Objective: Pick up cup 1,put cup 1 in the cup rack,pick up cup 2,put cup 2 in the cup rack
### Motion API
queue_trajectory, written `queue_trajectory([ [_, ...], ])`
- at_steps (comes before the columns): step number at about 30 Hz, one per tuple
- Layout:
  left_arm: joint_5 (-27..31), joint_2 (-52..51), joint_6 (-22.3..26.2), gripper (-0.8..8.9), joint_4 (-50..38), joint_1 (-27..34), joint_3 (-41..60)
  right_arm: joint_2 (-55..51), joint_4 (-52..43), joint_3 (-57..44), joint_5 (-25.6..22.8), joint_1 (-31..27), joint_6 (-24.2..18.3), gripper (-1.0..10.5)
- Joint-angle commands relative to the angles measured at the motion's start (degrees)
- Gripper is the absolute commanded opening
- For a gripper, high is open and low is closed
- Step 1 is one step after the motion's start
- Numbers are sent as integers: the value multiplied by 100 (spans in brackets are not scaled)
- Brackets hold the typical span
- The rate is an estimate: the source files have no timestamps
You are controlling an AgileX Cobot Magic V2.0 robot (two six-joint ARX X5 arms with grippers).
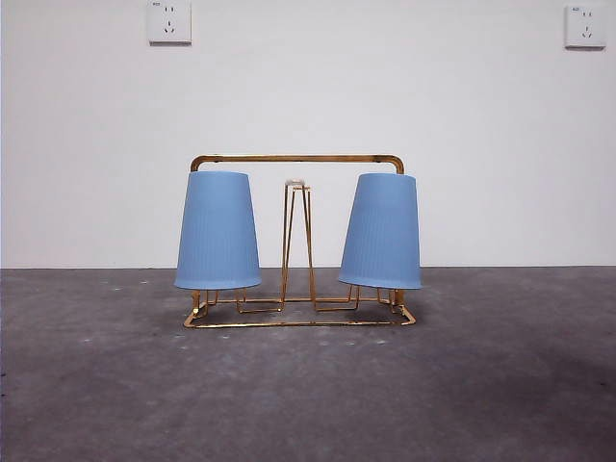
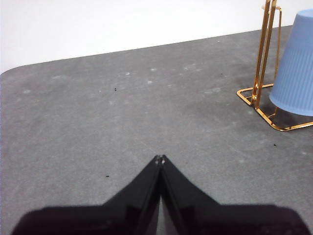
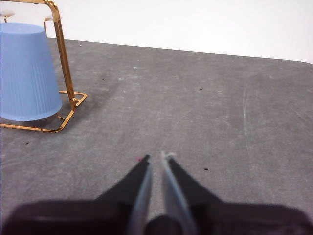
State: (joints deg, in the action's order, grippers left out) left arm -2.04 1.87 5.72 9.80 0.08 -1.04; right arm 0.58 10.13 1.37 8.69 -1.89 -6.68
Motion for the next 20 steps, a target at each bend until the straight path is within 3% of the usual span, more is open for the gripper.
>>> queue_trajectory([
  [1, 11, 2, -46, -3, -31, 22, 61, -4, -28, -55, -59, -7, 50, -10],
  [20, 9, 2, -46, -3, -31, 22, 61, -4, -28, -55, -74, -7, 48, 3],
])
